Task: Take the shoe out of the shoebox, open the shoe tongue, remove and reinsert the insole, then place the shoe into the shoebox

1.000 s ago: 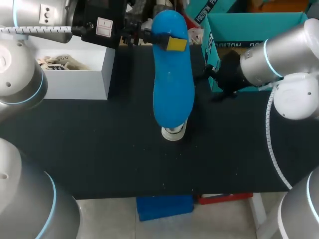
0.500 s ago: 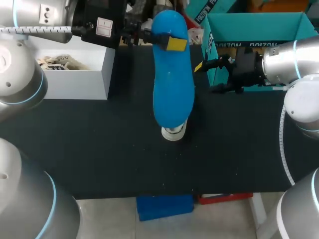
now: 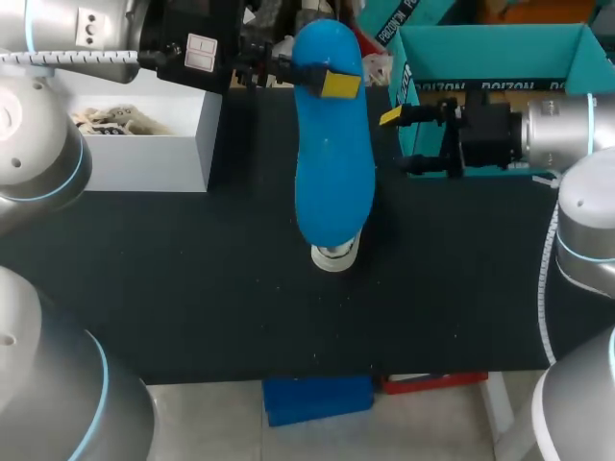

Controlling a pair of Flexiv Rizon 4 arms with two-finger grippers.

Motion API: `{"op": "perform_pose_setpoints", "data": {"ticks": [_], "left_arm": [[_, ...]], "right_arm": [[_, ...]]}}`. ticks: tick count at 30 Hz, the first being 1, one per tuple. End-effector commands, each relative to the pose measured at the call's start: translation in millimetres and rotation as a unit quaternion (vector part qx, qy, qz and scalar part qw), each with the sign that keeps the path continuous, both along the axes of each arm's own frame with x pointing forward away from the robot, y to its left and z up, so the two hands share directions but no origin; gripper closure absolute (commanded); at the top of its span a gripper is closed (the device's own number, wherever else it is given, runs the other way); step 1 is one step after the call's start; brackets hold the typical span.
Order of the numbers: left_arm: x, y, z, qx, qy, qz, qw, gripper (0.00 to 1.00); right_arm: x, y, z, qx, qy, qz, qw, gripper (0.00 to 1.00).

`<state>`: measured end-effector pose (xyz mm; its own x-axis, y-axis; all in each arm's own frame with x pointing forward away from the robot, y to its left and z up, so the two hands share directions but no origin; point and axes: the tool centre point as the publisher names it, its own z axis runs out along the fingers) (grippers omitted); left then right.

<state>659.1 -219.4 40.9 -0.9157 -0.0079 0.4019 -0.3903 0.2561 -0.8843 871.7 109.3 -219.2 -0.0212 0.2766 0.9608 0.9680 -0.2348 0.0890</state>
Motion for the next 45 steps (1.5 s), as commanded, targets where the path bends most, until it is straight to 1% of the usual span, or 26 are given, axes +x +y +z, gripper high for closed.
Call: {"op": "perform_pose_setpoints", "data": {"ticks": [1, 4, 6, 12, 14, 16, 19, 23, 25, 27, 28, 45], "left_arm": [[-0.4, -1, 0, 0.002, 0.0, 0.002, 1.0, 1.0], [-0.4, -1, 0, 0.002, 0.0, 0.002, 1.0, 1.0], [-0.4, -1, 0, 0.002, 0.0, 0.002, 1.0, 1.0], [-0.4, -1, 0, 0.002, 0.0, 0.002, 1.0, 1.0], [-1.9, -9, -6, 0.0, -0.051, -0.003, 0.999, 1.0], [-5.6, -16, -19, 0.013, -0.119, -0.01, 0.993, 1.0], [-3.6, -26, -39, 0.014, -0.185, -0.007, 0.983, 1.0], [6.0, -38, -70, 0.025, -0.293, 0.016, 0.956, 1.0], [10.2, -41, -83, 0.026, -0.356, 0.028, 0.934, 1.0], [15.0, -45, -96, 0.027, -0.399, 0.03, 0.916, 1.0], [17.0, -47, -102, 0.036, -0.416, 0.026, 0.908, 1.0], [17.0, -47, -102, 0.036, -0.416, 0.026, 0.908, 1.0]], "right_arm": [[1.1, 2, 1, 0.057, -0.014, 0.017, 0.998, 0.0], [0.5, 5, 4, 0.077, -0.015, 0.029, 0.997, 0.0], [0.4, 7, 5, 0.054, -0.02, 0.034, 0.998, 0.0], [-0.5, 9, 6, 0.057, -0.018, 0.039, 0.997, 0.0], [-0.5, 9, 6, 0.057, -0.018, 0.039, 0.997, 0.0], [-0.5, 9, 6, 0.057, -0.018, 0.039, 0.997, 0.0], [-0.5, 9, 6, 0.057, -0.018, 0.039, 0.997, 0.0], [-0.5, 9, 6, 0.057, -0.018, 0.039, 0.997, 0.0], [-0.5, 9, 6, 0.057, -0.018, 0.039, 0.997, 0.0], [-0.5, 9, 6, 0.057, -0.018, 0.039, 0.997, 0.0], [-0.5, 9, 6, 0.057, -0.018, 0.039, 0.997, 0.0], [-0.5, 9, 6, 0.057, -0.018, 0.039, 0.997, 0.0]]}}
